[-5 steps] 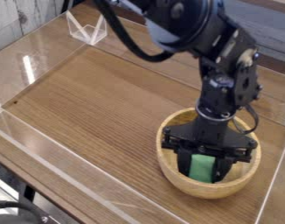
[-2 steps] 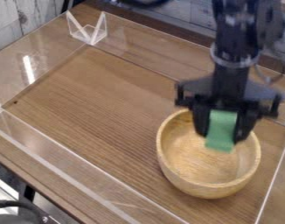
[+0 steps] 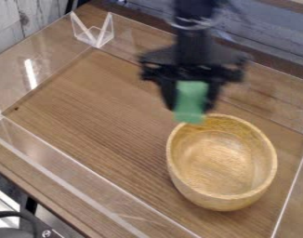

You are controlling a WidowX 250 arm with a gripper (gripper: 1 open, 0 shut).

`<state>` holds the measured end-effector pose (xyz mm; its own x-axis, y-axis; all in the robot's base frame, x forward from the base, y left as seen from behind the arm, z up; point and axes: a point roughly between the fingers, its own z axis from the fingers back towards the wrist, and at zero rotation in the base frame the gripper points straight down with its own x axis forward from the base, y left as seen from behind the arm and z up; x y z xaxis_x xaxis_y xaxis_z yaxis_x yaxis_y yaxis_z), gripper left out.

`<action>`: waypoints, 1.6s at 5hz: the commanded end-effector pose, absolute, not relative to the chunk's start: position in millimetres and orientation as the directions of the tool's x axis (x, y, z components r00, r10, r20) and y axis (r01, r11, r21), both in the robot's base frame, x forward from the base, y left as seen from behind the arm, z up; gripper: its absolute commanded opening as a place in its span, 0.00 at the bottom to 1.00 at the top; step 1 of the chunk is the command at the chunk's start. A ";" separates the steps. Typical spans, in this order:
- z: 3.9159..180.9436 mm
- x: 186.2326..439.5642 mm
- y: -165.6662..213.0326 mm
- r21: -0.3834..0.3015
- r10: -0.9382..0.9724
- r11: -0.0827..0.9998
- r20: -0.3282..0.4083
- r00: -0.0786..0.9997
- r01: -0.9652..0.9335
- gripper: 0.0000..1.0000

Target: Remove the green block from the brown bowl and put it on the table

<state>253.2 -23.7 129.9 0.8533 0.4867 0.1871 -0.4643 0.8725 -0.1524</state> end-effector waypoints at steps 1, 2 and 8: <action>133.3 259.3 3.9 -0.178 0.510 0.859 0.240 0.826 -0.479 0.00; 118.5 286.5 -18.4 -0.189 0.495 0.868 0.241 0.835 -0.459 0.00; 79.3 322.4 4.9 -0.130 0.446 0.894 0.205 0.871 -0.428 0.00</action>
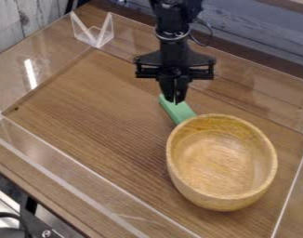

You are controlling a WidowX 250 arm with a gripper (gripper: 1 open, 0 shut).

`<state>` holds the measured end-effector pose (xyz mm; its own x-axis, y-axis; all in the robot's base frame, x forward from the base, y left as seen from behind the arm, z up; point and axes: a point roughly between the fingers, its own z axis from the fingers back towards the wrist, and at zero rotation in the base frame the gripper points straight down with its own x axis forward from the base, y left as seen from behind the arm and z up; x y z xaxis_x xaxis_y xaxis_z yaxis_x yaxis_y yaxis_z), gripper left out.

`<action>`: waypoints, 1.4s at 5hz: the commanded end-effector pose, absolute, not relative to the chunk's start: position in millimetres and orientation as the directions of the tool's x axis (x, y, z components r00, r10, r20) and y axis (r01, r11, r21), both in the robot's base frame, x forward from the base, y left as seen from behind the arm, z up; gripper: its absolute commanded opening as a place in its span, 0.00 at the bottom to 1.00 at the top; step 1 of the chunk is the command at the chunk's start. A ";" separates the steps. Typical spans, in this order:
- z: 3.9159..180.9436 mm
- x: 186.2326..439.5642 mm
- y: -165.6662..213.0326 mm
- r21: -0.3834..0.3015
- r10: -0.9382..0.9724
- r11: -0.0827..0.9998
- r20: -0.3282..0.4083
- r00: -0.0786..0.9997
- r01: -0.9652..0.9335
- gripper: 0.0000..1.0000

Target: Remove the green block from the brown bowl and put it on the table

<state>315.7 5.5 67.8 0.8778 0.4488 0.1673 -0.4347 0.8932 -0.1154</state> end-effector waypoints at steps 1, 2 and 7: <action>85.6 322.9 -0.9 -0.129 0.495 0.869 0.204 0.845 -0.478 0.00; 87.0 318.7 5.0 -0.131 0.528 0.849 0.202 0.825 -0.511 0.00; 88.3 289.2 57.9 -0.131 0.492 0.871 0.203 0.847 -0.474 0.00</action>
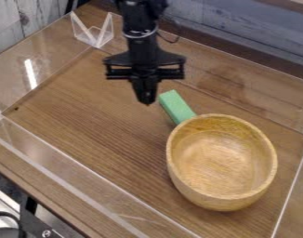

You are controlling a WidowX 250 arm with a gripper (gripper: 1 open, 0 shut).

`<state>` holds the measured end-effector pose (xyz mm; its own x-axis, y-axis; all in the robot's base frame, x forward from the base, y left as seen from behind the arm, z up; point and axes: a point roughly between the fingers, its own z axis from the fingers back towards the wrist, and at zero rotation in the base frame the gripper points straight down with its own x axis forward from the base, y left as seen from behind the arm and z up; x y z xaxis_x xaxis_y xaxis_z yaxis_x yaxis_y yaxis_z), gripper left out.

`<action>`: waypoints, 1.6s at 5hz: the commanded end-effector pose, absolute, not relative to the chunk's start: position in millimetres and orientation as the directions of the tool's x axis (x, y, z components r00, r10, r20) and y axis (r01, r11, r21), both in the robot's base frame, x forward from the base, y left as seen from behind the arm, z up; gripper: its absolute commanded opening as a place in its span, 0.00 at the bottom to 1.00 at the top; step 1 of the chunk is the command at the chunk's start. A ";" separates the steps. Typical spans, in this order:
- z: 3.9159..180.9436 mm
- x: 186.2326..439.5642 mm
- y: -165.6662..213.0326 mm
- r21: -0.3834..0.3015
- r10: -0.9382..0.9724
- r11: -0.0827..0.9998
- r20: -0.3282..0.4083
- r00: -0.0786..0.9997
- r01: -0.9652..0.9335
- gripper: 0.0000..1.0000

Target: Remove the green block from the brown bowl and put it on the table

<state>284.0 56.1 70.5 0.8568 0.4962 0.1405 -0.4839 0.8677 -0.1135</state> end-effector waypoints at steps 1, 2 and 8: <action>76.3 278.3 76.2 -0.122 0.469 0.883 0.205 0.859 -0.453 0.00; 61.5 272.1 88.7 -0.113 0.447 0.895 0.201 0.872 -0.432 0.00; 34.5 274.2 96.4 -0.068 0.229 0.973 0.123 0.966 -0.222 1.00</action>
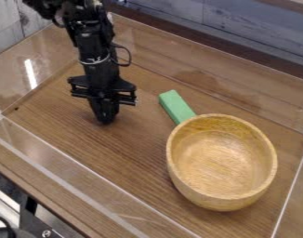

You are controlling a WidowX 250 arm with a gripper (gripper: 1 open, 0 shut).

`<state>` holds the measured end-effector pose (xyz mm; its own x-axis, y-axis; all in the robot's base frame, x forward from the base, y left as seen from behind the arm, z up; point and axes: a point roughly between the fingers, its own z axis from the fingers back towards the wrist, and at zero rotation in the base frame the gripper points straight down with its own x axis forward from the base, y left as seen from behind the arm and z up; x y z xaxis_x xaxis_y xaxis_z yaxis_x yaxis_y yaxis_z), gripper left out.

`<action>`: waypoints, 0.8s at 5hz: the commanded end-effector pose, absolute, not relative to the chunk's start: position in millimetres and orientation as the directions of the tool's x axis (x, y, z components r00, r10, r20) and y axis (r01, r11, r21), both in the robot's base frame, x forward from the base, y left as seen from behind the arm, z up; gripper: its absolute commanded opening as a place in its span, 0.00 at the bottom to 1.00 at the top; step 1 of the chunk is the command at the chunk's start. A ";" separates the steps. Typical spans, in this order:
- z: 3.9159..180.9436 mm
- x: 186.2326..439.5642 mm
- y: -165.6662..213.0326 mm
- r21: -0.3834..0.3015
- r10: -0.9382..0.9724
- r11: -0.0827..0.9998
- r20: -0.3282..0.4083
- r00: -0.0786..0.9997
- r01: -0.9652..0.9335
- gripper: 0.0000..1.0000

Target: Remove the green block from the brown bowl and put it on the table

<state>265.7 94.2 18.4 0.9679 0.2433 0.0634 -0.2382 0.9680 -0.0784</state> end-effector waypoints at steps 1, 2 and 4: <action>35.1 274.7 95.5 -0.072 0.228 0.973 0.110 0.967 -0.221 1.00; 35.0 274.9 92.3 -0.076 0.227 0.972 0.101 0.969 -0.220 1.00; 34.1 280.0 77.2 -0.087 0.233 0.970 0.096 0.968 -0.225 1.00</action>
<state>269.3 74.7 19.5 0.9713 0.2350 0.0369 -0.2309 0.9687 -0.0908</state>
